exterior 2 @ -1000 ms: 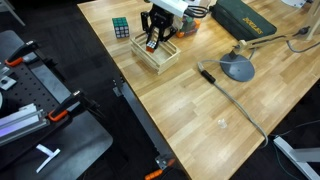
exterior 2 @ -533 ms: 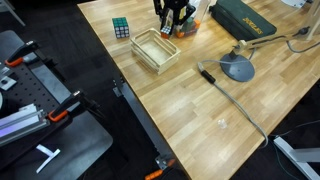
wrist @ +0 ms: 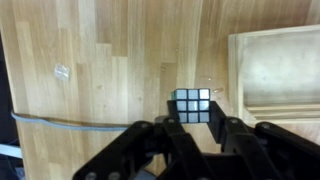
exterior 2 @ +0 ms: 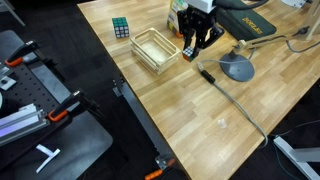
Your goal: Replace the smaller Rubik's cube in the crate and with the bigger one
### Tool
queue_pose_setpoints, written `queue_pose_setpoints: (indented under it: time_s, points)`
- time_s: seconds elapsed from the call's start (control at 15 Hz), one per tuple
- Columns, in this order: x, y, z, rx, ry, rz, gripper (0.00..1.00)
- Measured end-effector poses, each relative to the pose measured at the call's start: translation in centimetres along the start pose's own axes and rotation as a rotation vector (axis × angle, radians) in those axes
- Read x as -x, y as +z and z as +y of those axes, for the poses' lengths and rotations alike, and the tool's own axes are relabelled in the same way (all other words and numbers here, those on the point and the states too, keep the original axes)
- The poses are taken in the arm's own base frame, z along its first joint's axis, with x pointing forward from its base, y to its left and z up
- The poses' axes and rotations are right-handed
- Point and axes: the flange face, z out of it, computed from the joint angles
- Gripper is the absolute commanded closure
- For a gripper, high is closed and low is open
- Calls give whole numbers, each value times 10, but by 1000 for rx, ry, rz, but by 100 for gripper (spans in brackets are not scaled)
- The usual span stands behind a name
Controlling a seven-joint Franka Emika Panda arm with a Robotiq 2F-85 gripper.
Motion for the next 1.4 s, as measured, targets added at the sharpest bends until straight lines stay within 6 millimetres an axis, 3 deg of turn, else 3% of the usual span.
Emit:
queue_pose_setpoints:
  time_s: [0.13,0.67,0.73,0.8,0.93,1.27,1.4]
  points:
    - [13,13,12,-4,94,-27,92]
    - [48,83,17,-138,327,-157,92]
    - [50,87,19,-144,342,-164,75]
    - [51,90,20,-150,352,-168,42]
    - [50,92,20,-159,364,-172,34]
    - [38,86,10,-172,350,-157,0]
    - [33,81,8,-171,344,-145,0]
